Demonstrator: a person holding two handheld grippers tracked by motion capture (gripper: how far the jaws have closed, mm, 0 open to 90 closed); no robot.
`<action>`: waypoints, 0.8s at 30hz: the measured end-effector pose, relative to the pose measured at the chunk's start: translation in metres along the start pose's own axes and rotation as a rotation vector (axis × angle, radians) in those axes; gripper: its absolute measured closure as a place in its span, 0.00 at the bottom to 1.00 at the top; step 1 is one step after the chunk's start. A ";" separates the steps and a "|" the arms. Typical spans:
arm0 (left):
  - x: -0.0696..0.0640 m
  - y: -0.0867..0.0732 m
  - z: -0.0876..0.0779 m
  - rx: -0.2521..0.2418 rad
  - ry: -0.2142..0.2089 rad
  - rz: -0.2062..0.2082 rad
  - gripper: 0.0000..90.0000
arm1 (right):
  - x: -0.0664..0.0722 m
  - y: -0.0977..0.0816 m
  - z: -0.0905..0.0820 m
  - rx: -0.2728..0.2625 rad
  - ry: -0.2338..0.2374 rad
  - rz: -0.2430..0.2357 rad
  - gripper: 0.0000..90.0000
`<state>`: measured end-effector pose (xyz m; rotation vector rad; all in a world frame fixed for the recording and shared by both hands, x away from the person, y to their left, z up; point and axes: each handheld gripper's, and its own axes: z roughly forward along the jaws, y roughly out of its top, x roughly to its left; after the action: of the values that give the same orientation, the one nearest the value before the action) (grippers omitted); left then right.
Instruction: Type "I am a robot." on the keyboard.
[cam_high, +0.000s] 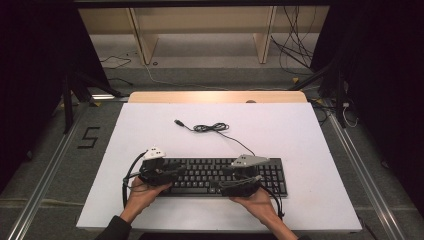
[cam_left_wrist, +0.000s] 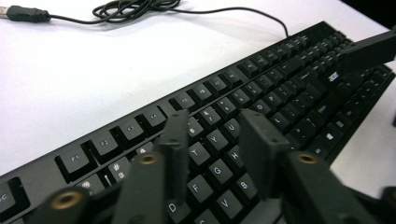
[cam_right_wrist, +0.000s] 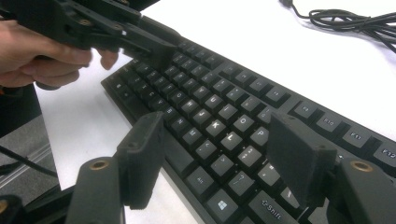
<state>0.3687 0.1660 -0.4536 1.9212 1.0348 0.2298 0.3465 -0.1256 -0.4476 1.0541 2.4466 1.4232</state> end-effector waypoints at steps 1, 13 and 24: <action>0.000 -0.001 -0.004 -0.008 -0.013 -0.004 0.62 | 0.000 0.000 0.000 0.000 -0.002 0.002 0.42; -0.004 -0.011 -0.021 -0.059 -0.018 -0.006 0.38 | 0.000 0.001 0.002 0.004 0.007 0.001 0.42; -0.004 -0.021 -0.036 -0.105 -0.023 -0.024 0.33 | -0.001 0.001 0.006 0.018 0.012 0.006 0.48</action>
<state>0.3352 0.1901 -0.4487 1.8117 1.0099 0.2429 0.3506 -0.1213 -0.4505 1.0603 2.4711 1.4156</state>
